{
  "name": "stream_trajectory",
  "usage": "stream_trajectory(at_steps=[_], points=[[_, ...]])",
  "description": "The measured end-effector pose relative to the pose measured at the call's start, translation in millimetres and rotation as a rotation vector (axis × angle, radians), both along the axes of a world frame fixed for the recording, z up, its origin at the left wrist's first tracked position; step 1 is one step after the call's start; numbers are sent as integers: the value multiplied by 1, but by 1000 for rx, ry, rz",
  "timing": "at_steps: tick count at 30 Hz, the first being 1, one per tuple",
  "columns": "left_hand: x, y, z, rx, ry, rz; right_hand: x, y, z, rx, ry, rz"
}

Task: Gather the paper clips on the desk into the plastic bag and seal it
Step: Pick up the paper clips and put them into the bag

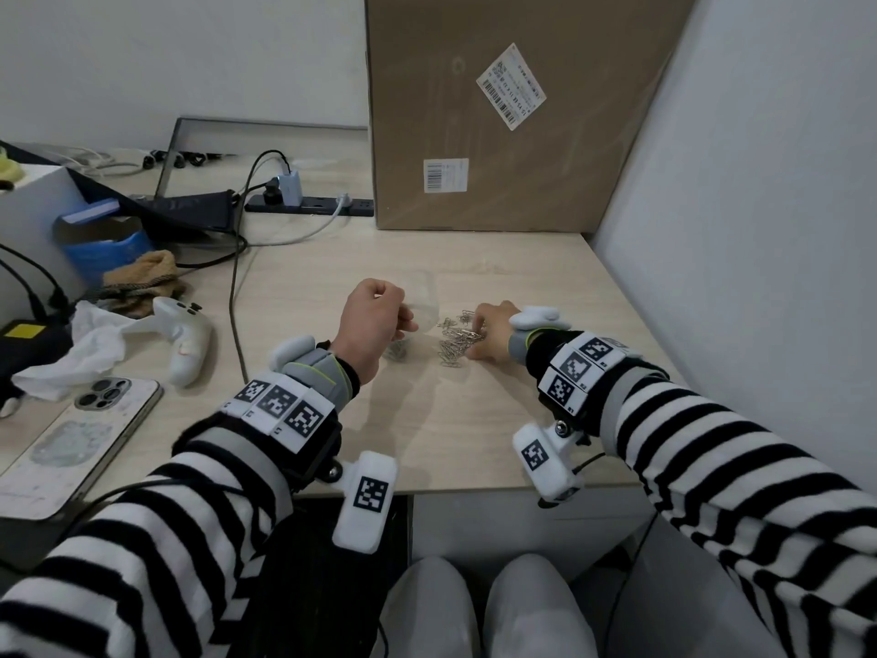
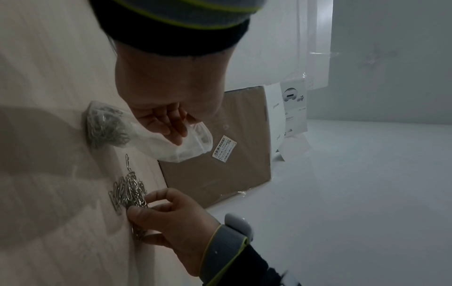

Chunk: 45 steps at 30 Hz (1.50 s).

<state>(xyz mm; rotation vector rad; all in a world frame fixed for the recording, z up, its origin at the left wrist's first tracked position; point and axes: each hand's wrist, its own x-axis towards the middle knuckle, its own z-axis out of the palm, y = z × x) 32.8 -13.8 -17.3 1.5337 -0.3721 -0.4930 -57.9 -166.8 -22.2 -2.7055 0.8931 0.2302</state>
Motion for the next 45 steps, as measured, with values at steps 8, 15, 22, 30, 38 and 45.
stream_trajectory(at_steps=[8, 15, 22, 30, 38, 45], points=[[-6, 1, 1, -6, -24, -3, 0, -3, -2, -14, -33, 18], [-11, 0, 10, -8, -30, -3, -15, -18, -18, 433, -511, -319], [-18, -7, 17, 29, -58, -21, -14, -12, 17, 799, -911, -372], [-30, -15, 21, 78, -69, -72, -1, 21, 58, 759, -829, -119], [-31, -11, 20, 76, -52, -69, 6, 33, 54, 241, -560, 39], [-23, -11, 20, 30, -26, -56, 6, 35, 66, 282, -542, 105]])
